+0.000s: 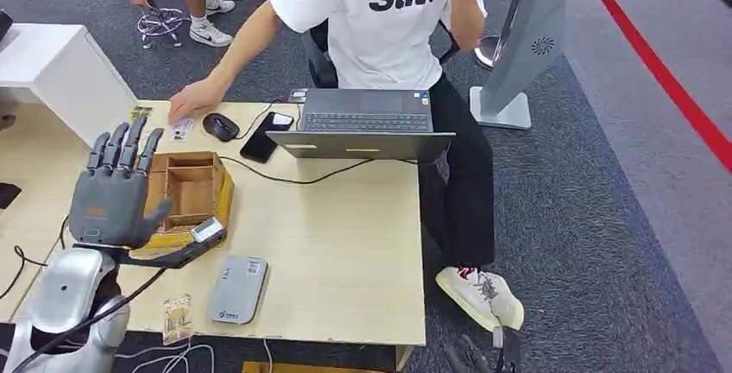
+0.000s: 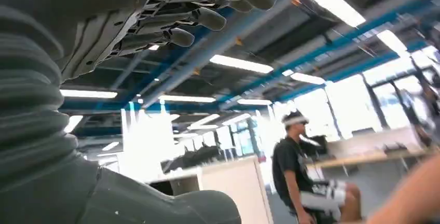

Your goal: Pass the card to the sensor for recognition and then transmit it.

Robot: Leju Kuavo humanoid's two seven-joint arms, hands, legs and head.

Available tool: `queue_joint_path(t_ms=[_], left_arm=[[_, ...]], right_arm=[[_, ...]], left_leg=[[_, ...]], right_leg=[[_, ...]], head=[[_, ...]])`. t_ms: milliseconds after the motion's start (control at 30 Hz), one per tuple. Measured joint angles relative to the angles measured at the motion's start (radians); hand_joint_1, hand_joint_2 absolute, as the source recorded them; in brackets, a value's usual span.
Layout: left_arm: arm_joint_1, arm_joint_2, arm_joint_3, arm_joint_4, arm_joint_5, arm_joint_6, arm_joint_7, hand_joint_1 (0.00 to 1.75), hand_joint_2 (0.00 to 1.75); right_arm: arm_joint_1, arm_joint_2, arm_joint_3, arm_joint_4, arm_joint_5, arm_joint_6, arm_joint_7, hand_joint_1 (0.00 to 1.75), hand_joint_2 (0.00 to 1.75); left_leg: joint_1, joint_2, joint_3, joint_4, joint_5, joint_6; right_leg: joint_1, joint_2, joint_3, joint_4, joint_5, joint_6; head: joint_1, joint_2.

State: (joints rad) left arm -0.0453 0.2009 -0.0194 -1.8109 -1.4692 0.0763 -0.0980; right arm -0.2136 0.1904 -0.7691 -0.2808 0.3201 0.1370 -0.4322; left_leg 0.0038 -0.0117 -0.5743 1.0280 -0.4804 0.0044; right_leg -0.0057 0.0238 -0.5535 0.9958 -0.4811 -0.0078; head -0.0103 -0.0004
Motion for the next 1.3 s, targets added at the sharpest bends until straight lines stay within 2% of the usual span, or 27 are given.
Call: queue_joint_path(t_ms=[100, 200, 333, 433, 567, 767, 900, 1067, 1300], left_arm=[[0.065, 0.051, -0.004, 0.027, 0.039, 0.010, -0.018, 0.00, 1.75], [0.094, 0.074, -0.005, 0.043, 0.044, 0.009, -0.021, 0.00, 1.75], [0.108, 0.092, -0.008, 0.050, 0.044, 0.006, -0.020, 0.00, 1.75], [0.126, 0.106, -0.010, 0.057, 0.047, -0.044, -0.017, 0.00, 1.75], [0.150, 0.115, -0.011, 0.089, 0.056, -0.034, -0.017, 0.00, 1.75], [0.150, 0.116, -0.019, 0.119, 0.054, -0.031, -0.016, 0.00, 1.75], [0.132, 0.108, -0.019, 0.140, -0.012, 0.039, 0.033, 0.00, 1.75], [0.096, 0.094, -0.006, 0.202, -0.021, 0.056, 0.037, 0.00, 1.75], [0.034, 0.041, 0.043, 0.313, -0.071, 0.143, 0.039, 0.00, 1.75]], right_arm=[[0.005, 0.000, 0.000, 0.000, -0.006, 0.000, -0.002, 0.00, 1.75], [0.005, 0.000, 0.000, 0.000, -0.006, 0.000, -0.002, 0.00, 1.75], [0.005, 0.000, 0.000, 0.000, -0.007, 0.000, -0.002, 0.00, 1.75], [0.005, 0.000, 0.000, 0.000, -0.003, -0.001, -0.002, 0.00, 1.75], [0.004, 0.000, 0.001, -0.001, -0.004, -0.004, -0.002, 0.00, 1.75], [0.004, 0.000, 0.002, -0.001, -0.006, -0.004, -0.002, 0.00, 1.75], [0.004, 0.000, 0.003, -0.001, -0.007, -0.002, -0.002, 0.00, 1.75], [0.004, 0.000, 0.016, -0.001, -0.005, -0.001, 0.001, 0.00, 1.75], [0.003, 0.001, 0.032, -0.001, -0.005, -0.001, 0.005, 0.00, 1.75]], left_leg=[[0.000, 0.000, -0.001, 0.000, 0.000, 0.000], [0.000, 0.000, -0.001, 0.000, 0.000, 0.000], [0.000, 0.000, -0.001, 0.000, 0.000, 0.000], [0.000, 0.000, -0.001, 0.000, 0.000, 0.000], [0.000, 0.000, -0.001, 0.000, 0.000, 0.000], [0.000, 0.000, -0.001, 0.000, 0.000, 0.000], [0.000, -0.001, -0.001, 0.000, 0.000, 0.000], [0.000, -0.001, -0.001, 0.000, 0.000, 0.000], [0.000, -0.001, -0.001, 0.000, 0.000, 0.000]], right_leg=[[0.000, 0.000, -0.001, 0.000, 0.000, 0.000], [0.000, -0.001, -0.001, 0.000, 0.000, 0.000], [0.000, -0.001, -0.001, 0.000, 0.000, 0.000], [0.000, -0.001, -0.001, 0.000, 0.000, 0.000], [0.000, -0.001, -0.001, 0.000, 0.000, 0.000], [0.000, -0.001, -0.001, 0.000, 0.000, 0.000], [0.000, -0.002, 0.000, 0.000, 0.000, 0.000], [0.000, -0.002, 0.000, 0.000, 0.000, 0.000], [0.000, -0.002, 0.000, 0.000, 0.000, 0.000]], head=[[0.000, 0.000], [0.000, 0.000], [0.000, 0.000], [0.000, 0.000], [0.000, 0.000], [0.000, 0.000], [0.000, 0.000], [0.000, 0.000], [0.000, 0.000]])
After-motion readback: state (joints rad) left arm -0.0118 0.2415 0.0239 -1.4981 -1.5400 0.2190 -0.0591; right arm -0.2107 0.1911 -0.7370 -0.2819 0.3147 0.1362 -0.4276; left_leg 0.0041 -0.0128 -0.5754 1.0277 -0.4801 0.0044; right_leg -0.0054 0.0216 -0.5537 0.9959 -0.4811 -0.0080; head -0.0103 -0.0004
